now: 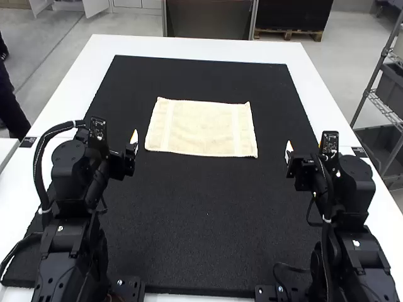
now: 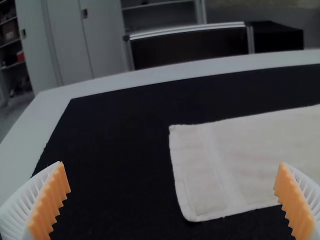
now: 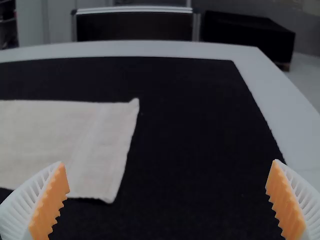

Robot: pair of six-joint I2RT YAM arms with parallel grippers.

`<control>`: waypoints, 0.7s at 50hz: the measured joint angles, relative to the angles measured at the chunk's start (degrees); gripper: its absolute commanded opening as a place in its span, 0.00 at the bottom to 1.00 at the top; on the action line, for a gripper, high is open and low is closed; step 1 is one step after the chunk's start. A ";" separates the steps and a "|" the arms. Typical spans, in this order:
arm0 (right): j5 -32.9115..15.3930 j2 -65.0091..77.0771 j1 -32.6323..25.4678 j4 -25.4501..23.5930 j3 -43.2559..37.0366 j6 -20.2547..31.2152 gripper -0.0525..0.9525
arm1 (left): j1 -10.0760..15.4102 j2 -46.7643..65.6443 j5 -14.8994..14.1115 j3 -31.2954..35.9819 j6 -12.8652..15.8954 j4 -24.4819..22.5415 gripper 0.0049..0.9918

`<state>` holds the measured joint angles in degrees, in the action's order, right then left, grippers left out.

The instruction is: Fold the towel.

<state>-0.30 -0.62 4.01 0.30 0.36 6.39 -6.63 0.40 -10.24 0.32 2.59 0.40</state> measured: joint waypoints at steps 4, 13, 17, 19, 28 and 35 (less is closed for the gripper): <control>0.00 0.02 -0.02 0.00 0.00 0.00 0.96 | 0.00 0.00 0.00 0.00 -0.02 0.00 0.97; 0.00 0.00 -0.02 0.07 0.00 0.00 0.96 | 0.00 0.02 0.00 -0.02 -0.02 -0.13 0.97; 0.00 0.02 -0.02 0.24 0.00 -0.44 0.96 | 0.00 0.00 0.00 0.00 -0.13 -1.81 0.97; 0.00 0.00 -0.04 0.35 0.00 -0.70 0.96 | 0.00 0.00 0.00 -0.02 -0.33 -3.41 0.97; 0.09 0.00 -1.97 1.49 0.00 -1.25 0.95 | 0.00 0.00 3.08 -0.02 -1.44 -12.59 0.97; 0.85 0.00 -2.54 7.34 0.00 -0.35 0.95 | 0.00 0.00 7.39 0.00 -3.98 -17.42 0.97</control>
<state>0.56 -0.62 1.48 7.64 0.36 6.04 -6.63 0.40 -2.85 0.32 -1.39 -17.02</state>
